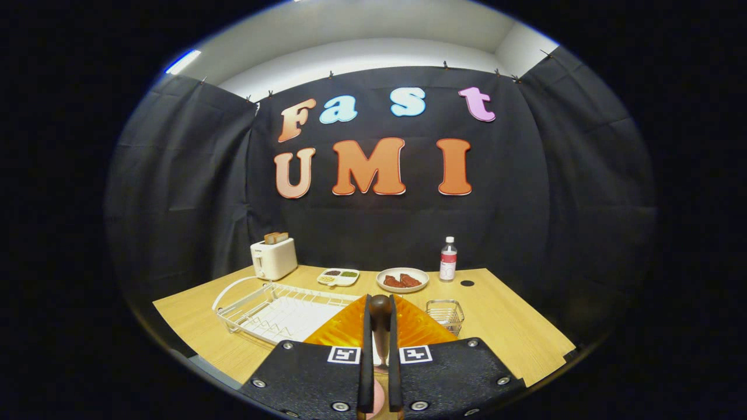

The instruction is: Take the plate from the dish rack, then take the spoon from the basket and place it into the plate.

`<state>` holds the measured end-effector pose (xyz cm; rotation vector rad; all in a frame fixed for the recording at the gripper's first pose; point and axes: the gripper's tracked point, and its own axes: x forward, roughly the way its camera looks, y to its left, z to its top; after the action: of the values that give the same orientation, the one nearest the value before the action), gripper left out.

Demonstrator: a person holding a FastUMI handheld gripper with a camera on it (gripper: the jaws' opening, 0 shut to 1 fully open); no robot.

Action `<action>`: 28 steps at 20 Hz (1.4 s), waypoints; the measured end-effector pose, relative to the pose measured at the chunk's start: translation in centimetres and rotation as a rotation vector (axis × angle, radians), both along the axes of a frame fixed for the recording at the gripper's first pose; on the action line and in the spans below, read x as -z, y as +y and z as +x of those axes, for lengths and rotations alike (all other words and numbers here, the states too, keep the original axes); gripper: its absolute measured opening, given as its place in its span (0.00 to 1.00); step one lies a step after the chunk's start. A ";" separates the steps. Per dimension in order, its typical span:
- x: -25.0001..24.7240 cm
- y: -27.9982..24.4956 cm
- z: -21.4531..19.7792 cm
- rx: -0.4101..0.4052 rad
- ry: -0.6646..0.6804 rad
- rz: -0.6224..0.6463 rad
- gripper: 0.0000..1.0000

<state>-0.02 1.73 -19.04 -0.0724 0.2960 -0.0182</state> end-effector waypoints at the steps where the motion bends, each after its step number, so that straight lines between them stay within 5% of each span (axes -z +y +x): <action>1: 0.4 0.9 -0.3 -0.016 0.006 0.017 0.10; 11: 7.5 4.8 -2.6 -0.115 0.125 0.099 0.10; 19: 7.8 6.3 -4.0 -0.205 0.108 0.142 0.10; 28: 8.0 4.8 -5.7 -0.215 0.100 0.182 0.10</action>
<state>-5.77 6.48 -27.02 0.0758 0.3870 0.2255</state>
